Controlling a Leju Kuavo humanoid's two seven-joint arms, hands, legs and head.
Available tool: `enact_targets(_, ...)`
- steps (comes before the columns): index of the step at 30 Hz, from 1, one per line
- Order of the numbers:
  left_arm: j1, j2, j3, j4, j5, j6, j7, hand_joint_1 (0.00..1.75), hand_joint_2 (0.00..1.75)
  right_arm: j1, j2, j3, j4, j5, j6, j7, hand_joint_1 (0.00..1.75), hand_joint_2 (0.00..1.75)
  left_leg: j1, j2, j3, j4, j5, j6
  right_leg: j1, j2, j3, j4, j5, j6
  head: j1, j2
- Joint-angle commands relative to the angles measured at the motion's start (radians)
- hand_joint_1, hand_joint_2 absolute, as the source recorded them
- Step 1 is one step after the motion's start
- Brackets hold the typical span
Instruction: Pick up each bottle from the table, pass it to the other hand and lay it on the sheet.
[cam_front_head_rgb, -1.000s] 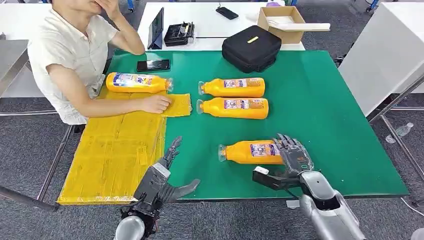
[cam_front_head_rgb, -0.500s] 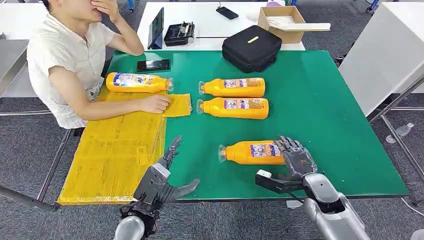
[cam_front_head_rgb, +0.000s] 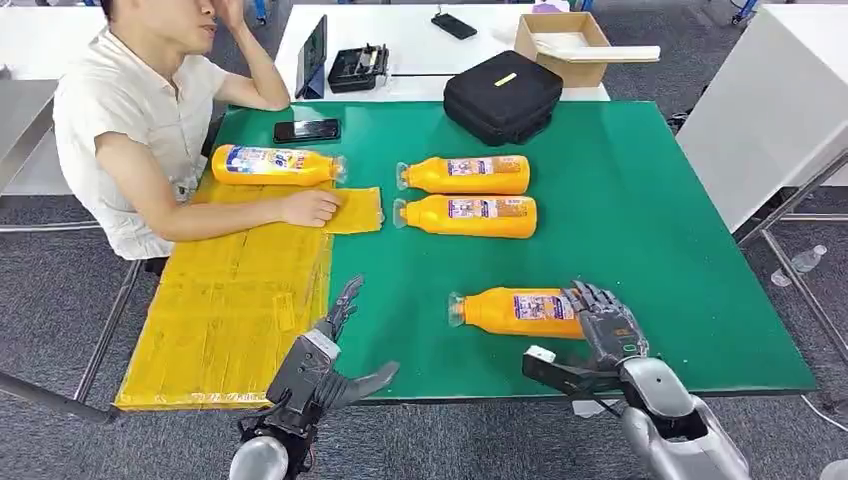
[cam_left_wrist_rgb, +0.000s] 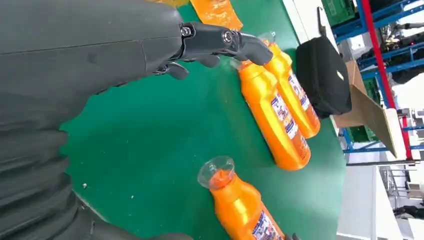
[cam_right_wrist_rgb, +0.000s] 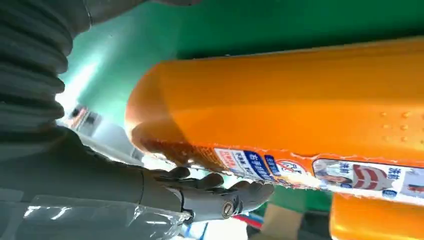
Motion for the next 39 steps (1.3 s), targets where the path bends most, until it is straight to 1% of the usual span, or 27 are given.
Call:
enact_targets(1,-0.017,-0.038,-0.030,0.063,-0.009,-0.010,0.001,0.00,1.75,-0.214,0.204,-0.114,0.404,0.097,-0.138,-0.033,0.00,1.75,0.002,0.006,0.002,-0.001,0.000,0.000,0.003,0.005,0.002,-0.003,0.002,-0.003,0.001,0.000)
enact_targets(2,-0.016,-0.038,-0.031,0.062,-0.009,-0.009,0.001,0.00,1.75,-0.218,0.205,-0.114,0.412,0.099,-0.139,-0.031,0.00,1.75,0.001,0.007,0.002,-0.001,0.000,0.000,0.002,0.005,0.000,-0.002,0.003,-0.002,0.000,0.000)
enact_targets(8,-0.014,-0.035,-0.030,0.057,-0.009,-0.010,0.001,0.00,1.75,-0.206,0.203,-0.128,0.401,0.103,-0.144,-0.033,0.00,1.75,0.002,0.006,0.004,-0.001,0.001,0.000,0.003,0.004,0.002,-0.003,0.004,-0.006,0.000,0.000)
enact_targets(9,-0.014,-0.036,-0.030,0.057,-0.009,-0.010,0.001,0.00,1.75,-0.211,0.209,-0.136,0.406,0.109,-0.151,-0.036,0.00,1.75,0.002,0.005,0.004,-0.001,0.001,0.000,0.003,0.003,0.002,-0.002,0.003,-0.004,0.001,0.000)
enact_targets(15,-0.017,-0.037,-0.031,0.062,-0.008,-0.010,0.001,0.00,1.75,-0.230,0.217,-0.144,0.428,0.110,-0.154,-0.037,0.00,1.75,0.002,0.006,0.004,0.000,0.001,0.000,0.003,0.004,0.001,-0.002,0.004,-0.005,0.001,0.000)
enact_targets(19,-0.020,-0.038,-0.035,0.067,-0.008,-0.011,0.001,0.00,1.75,-0.245,0.238,-0.176,0.466,0.120,-0.189,-0.049,0.00,1.75,0.001,0.005,0.004,0.000,0.001,0.000,0.002,0.003,0.001,-0.002,0.004,-0.005,0.001,0.000)
enact_targets(23,-0.025,-0.039,-0.037,0.075,-0.008,-0.011,0.001,0.00,1.75,-0.251,0.248,-0.192,0.485,0.110,-0.181,-0.060,0.00,1.75,0.001,0.005,0.004,0.000,0.001,0.000,0.002,0.003,0.001,-0.001,0.003,-0.004,0.001,0.000)
enact_targets(30,-0.030,-0.039,-0.040,0.081,-0.008,-0.011,0.001,0.00,1.75,-0.237,0.224,-0.202,0.534,0.095,-0.166,-0.088,0.00,1.75,0.002,0.005,0.005,-0.001,0.001,0.000,0.003,0.001,0.003,-0.002,0.003,-0.005,0.001,0.000)
enact_targets(31,-0.033,-0.037,-0.043,0.085,-0.008,-0.012,-0.001,0.00,1.75,-0.242,0.211,-0.201,0.559,0.080,-0.139,-0.100,0.12,1.75,0.001,0.005,0.005,0.000,0.001,0.000,0.002,0.002,0.002,-0.002,0.003,-0.004,0.000,0.000)
enact_targets(32,-0.034,-0.037,-0.044,0.087,-0.008,-0.013,-0.002,0.00,1.75,-0.240,0.199,-0.204,0.569,0.073,-0.135,-0.105,1.75,1.75,0.002,0.004,0.005,-0.001,0.001,0.000,0.003,0.001,0.003,-0.002,0.003,-0.005,0.001,0.000)
enact_targets(33,-0.037,-0.037,-0.044,0.090,-0.008,-0.014,-0.003,0.00,1.75,-0.239,0.190,-0.208,0.584,0.065,-0.131,-0.111,1.75,1.75,0.002,0.004,0.005,0.000,0.001,0.000,0.003,0.001,0.003,-0.002,0.003,-0.004,0.000,0.000)
enact_targets(34,-0.040,-0.038,-0.044,0.092,-0.007,-0.014,-0.004,0.00,1.75,-0.238,0.183,-0.217,0.598,0.055,-0.131,-0.118,1.75,1.75,0.003,0.005,0.006,-0.001,0.002,0.000,0.004,0.000,0.004,-0.005,0.004,-0.007,0.000,0.000)
enact_targets(35,-0.041,-0.038,-0.044,0.094,-0.007,-0.015,-0.004,0.00,1.75,-0.236,0.180,-0.219,0.603,0.052,-0.131,-0.120,1.75,1.75,0.002,0.003,0.005,-0.001,0.002,0.000,0.003,0.000,0.004,-0.003,0.004,-0.005,0.000,0.000)
enact_targets(36,-0.043,-0.038,-0.045,0.096,-0.006,-0.017,-0.006,0.00,1.75,-0.234,0.176,-0.229,0.617,0.036,-0.129,-0.134,1.75,1.75,0.002,0.002,0.006,-0.001,0.002,0.001,0.004,-0.002,0.004,-0.004,0.004,-0.006,0.000,0.000)
enact_targets(38,-0.045,-0.039,-0.049,0.099,-0.004,-0.021,-0.010,0.00,1.75,-0.220,0.163,-0.241,0.630,0.013,-0.130,-0.157,1.75,1.75,0.002,0.001,0.009,0.000,0.001,0.001,0.003,-0.002,0.004,-0.003,0.003,-0.005,0.000,0.000)
enact_targets(39,-0.044,-0.038,-0.053,0.099,-0.004,-0.023,-0.014,0.00,1.75,-0.203,0.159,-0.259,0.626,-0.024,-0.127,-0.187,1.75,1.75,0.003,0.001,0.008,-0.002,0.003,0.001,0.004,-0.004,0.005,-0.006,0.004,-0.007,0.001,0.000)
